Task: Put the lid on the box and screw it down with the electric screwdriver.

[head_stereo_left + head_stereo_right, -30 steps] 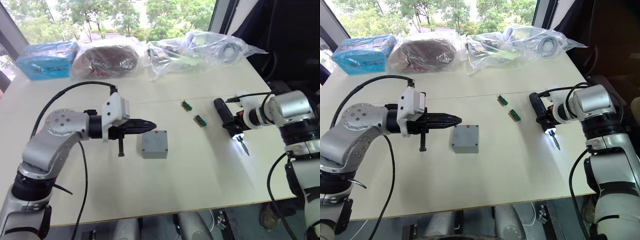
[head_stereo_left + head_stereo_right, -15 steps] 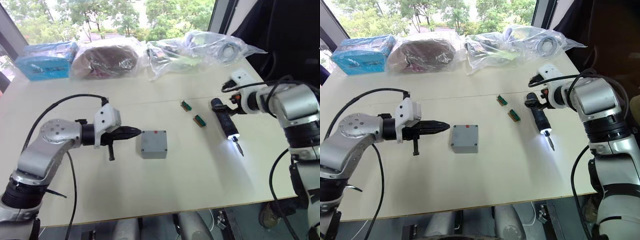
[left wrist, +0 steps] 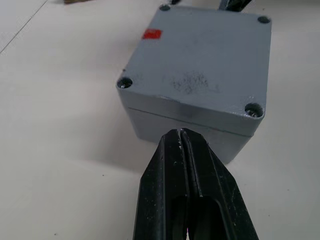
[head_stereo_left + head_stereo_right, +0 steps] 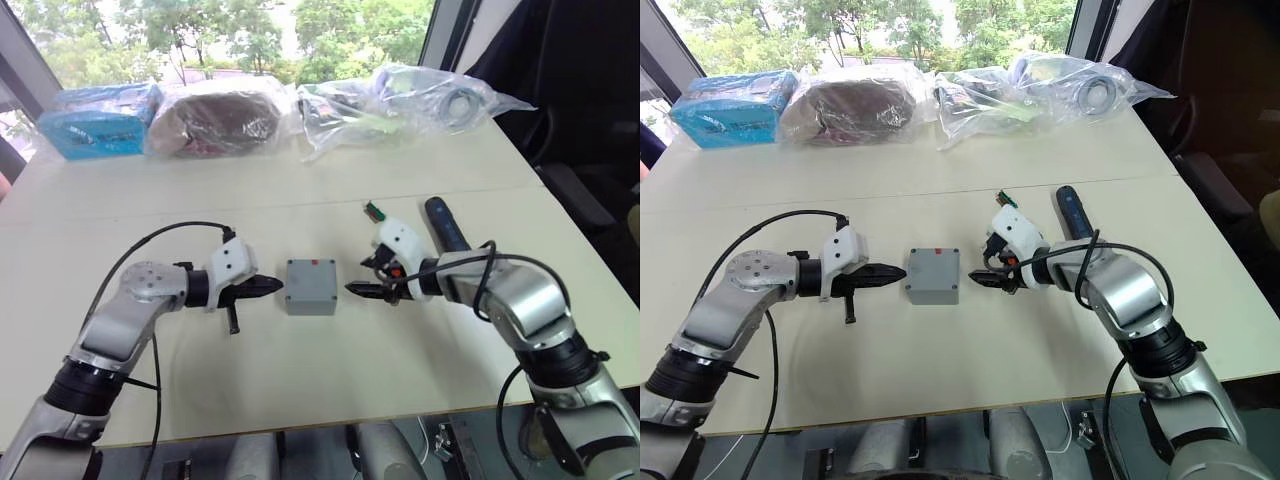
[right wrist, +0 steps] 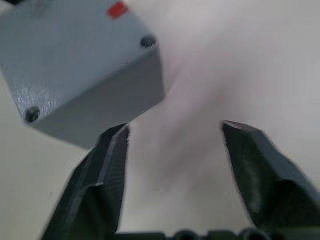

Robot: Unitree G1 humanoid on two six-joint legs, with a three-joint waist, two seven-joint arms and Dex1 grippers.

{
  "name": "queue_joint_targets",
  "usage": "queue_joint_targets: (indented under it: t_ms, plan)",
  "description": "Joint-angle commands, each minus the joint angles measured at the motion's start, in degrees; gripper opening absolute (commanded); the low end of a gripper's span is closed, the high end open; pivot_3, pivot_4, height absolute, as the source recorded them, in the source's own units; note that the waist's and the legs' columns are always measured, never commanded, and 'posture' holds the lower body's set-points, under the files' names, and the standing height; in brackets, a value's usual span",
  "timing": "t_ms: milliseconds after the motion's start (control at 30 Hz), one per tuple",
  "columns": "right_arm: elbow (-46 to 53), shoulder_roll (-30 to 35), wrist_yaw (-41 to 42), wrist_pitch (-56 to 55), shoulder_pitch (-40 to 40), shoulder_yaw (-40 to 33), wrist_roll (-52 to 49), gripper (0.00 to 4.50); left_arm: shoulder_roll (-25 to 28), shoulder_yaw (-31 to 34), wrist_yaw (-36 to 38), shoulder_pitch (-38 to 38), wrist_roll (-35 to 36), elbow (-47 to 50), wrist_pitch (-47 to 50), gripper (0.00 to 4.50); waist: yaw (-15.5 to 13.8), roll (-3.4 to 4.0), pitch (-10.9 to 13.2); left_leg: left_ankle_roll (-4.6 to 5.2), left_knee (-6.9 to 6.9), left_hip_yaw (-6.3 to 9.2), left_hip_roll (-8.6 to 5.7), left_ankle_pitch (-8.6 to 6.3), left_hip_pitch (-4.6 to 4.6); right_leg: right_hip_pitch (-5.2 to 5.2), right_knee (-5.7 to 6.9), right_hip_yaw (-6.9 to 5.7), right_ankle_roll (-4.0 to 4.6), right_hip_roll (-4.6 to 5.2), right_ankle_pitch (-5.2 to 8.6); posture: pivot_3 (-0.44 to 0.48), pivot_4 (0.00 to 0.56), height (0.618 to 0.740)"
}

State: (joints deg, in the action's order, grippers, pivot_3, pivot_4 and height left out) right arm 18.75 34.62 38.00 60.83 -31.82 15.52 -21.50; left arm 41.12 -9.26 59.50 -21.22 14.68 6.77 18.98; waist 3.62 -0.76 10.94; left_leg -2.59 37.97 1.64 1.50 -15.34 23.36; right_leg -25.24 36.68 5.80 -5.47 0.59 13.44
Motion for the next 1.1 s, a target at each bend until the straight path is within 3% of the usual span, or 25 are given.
queue_joint_targets:
  t_ms: [33, 133, 167, 467, 700, 967, 1100]
  plan:
    - [2.25, -1.36, -0.46, -1.74, 0.12, 0.53, 0.31, 1.26, -1.28, -0.84, 0.13, -2.12, -1.60, -1.40, -2.47, 0.00, 0.09, -0.01, -0.01, 0.00, 0.08, 0.00, 0.00, 0.00, -0.02, 0.02, 0.08, 0.00, 0.01, 0.00, 0.01, 0.000, 0.150, 0.740]
    - [2.37, -2.33, -0.63, -1.50, 0.24, 0.79, 0.20, 0.16, -1.98, -1.17, 0.35, -2.85, -2.32, -2.65, -3.16, 0.00, 0.18, -0.01, -0.01, 0.00, 0.16, 0.02, -0.01, 0.00, -0.09, 0.04, 0.30, 0.01, 0.03, -0.02, 0.02, 0.000, 0.150, 0.740]
    - [2.48, -2.61, -0.53, -1.61, 0.32, 1.40, 0.33, 0.01, -2.36, -1.43, 0.50, -3.29, -2.65, -3.27, -3.55, 0.00, 0.17, -0.01, -0.01, 0.00, 0.16, 0.03, -0.01, 0.00, -0.10, 0.03, 0.35, 0.01, 0.02, -0.02, 0.02, 0.000, 0.150, 0.740]
    - [4.78, -5.81, -0.18, 2.45, -0.92, 4.08, -1.46, 0.01, -7.12, -3.64, 0.89, -8.71, -5.66, -10.08, -6.59, 0.00, 0.18, -0.04, -0.01, 0.00, 0.18, 0.08, -0.03, 0.00, -0.10, 0.02, 0.42, 0.00, -0.01, -0.04, 0.02, 0.000, 0.150, 0.740]
    - [8.61, -4.12, 1.83, 5.10, -1.09, 4.24, -3.25, 0.01, -10.00, -4.56, 1.20, -11.76, -8.54, -16.16, -9.82, 0.00, 0.31, -0.05, -0.01, 0.00, 0.17, 0.09, -0.02, 0.00, -0.10, 0.02, 0.43, 0.00, -0.01, -0.04, 0.02, 0.000, 0.150, 0.740]
    - [9.91, 4.23, 4.19, 4.47, -2.55, 2.29, -2.21, 0.01, -6.81, -2.97, 2.15, -9.73, -10.27, -17.11, -12.26, 0.00, 0.24, -0.05, -0.01, 0.00, 0.17, 0.09, -0.03, 0.00, -0.09, 0.02, 0.42, 0.00, -0.01, -0.03, 0.02, 0.000, 0.150, 0.740]
    - [5.20, 6.39, 4.59, -0.55, -2.82, 0.59, -0.37, 0.01, -2.53, -1.76, 4.62, -6.38, -9.48, -13.85, -12.21, 0.00, 0.38, -0.05, -0.01, 0.00, 0.17, 0.05, -0.01, 0.00, -0.11, 0.00, 0.43, 0.00, -0.01, -0.04, 0.02, 0.000, 0.150, 0.740]
